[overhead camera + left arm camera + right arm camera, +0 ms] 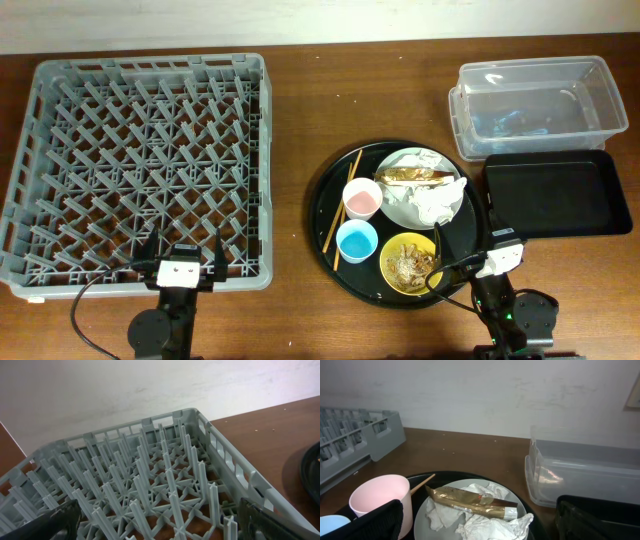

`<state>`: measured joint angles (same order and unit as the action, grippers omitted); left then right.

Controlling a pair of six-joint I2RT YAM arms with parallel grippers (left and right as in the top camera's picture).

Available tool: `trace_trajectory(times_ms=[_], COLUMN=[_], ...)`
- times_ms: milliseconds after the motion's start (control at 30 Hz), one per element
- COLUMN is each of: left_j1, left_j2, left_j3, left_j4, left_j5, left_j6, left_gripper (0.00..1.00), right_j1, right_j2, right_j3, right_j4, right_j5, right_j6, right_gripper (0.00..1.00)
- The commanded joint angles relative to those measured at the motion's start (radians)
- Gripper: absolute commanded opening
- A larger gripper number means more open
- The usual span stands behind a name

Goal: Sort waste into correct bins and load items into the dishwasher rack

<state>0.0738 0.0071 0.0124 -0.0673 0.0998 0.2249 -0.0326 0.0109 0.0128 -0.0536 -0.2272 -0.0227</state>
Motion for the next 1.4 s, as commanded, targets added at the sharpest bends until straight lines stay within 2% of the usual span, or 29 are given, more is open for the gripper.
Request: trace_trajectory(times_ms=[0,967,1067,1133,1167,1267,1367], left_j1=[-0.005,-0.006,-0.006,-0.005,-0.005,-0.005,-0.005], left_j2=[0.024,0.024,0.024,0.024,0.024,0.024,0.024], left_j3=[-0.003,-0.002,-0.003,-0.002,0.000,0.018,0.074], left_j4=[-0.006,-0.005,-0.005,0.023,0.044,0.066,0.059], left_j5=[-0.003,0.016,0.016,0.058,0.116,0.144,0.152], left_j6=[0.008,0.008,0.008,0.008,0.003,-0.055,-0.055], left_gripper=[0.99,0.99,0.99,0.99,0.99,0.99,0.99], right_j1=[0.019,0.019,0.019,0.019,0.019,0.019,0.019], right_j2=[0.103,0.103,0.103,0.103,0.103,0.103,0.103], right_j3=[-0.007,-0.007,-0.007,-0.007,0.012,0.113,0.236], right_j4=[-0.025,-0.026,-0.024,0.013,0.058,0.065,-0.010], right_j5=[0.232,0.239,0.212,0.116,0.060,0.058,0.058], right_j6=[0.057,0.057,0.064,0.064,0.064,0.063,0.056], right_gripper=[0.98,0.99,0.98,0.98,0.98,0.98,0.98])
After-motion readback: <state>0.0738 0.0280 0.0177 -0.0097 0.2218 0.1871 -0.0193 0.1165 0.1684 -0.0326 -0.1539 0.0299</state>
